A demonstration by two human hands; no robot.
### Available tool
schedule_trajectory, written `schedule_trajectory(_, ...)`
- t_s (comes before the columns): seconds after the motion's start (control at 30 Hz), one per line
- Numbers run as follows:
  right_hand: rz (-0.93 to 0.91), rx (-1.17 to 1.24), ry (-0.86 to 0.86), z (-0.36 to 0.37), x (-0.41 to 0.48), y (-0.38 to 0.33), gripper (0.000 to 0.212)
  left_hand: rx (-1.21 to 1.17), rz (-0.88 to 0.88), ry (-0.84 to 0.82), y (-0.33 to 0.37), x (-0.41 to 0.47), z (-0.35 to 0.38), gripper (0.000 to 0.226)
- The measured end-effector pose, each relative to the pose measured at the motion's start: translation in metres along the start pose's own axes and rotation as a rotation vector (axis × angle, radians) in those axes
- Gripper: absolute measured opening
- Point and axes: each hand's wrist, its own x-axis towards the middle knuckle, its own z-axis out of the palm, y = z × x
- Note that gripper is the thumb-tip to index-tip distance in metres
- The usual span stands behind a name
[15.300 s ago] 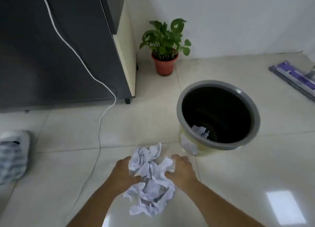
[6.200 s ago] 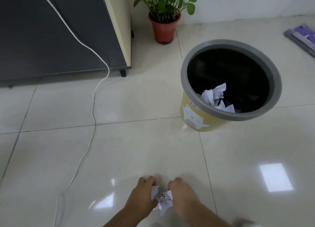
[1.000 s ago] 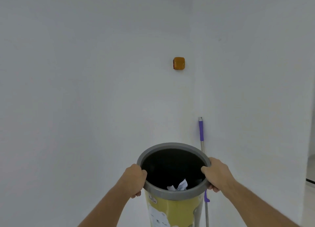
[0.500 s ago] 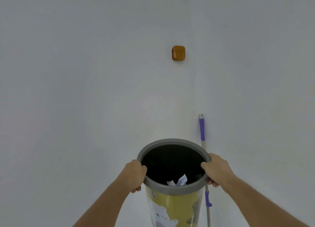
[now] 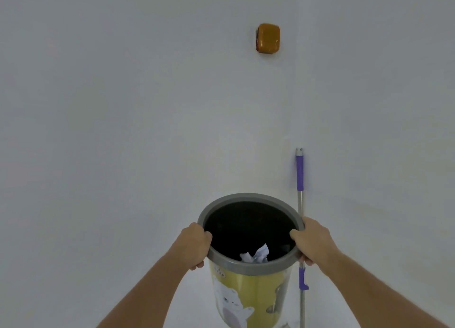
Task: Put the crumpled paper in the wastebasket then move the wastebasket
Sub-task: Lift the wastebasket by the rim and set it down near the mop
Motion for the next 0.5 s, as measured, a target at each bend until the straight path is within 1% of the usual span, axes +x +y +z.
schedule_trajectory(0.27,-0.031,-0.038,-0.016,0.029,0.049,0.039,0.021,0.019,-0.110,0.056,-0.019,0.035,0.050,0.021)
schedule_trajectory(0.5,0.050,-0.016,-0.029,0.060,0.060,0.073,0.027,0.014,-0.125,0.039,-0.045,0.056,0.086,0.018)
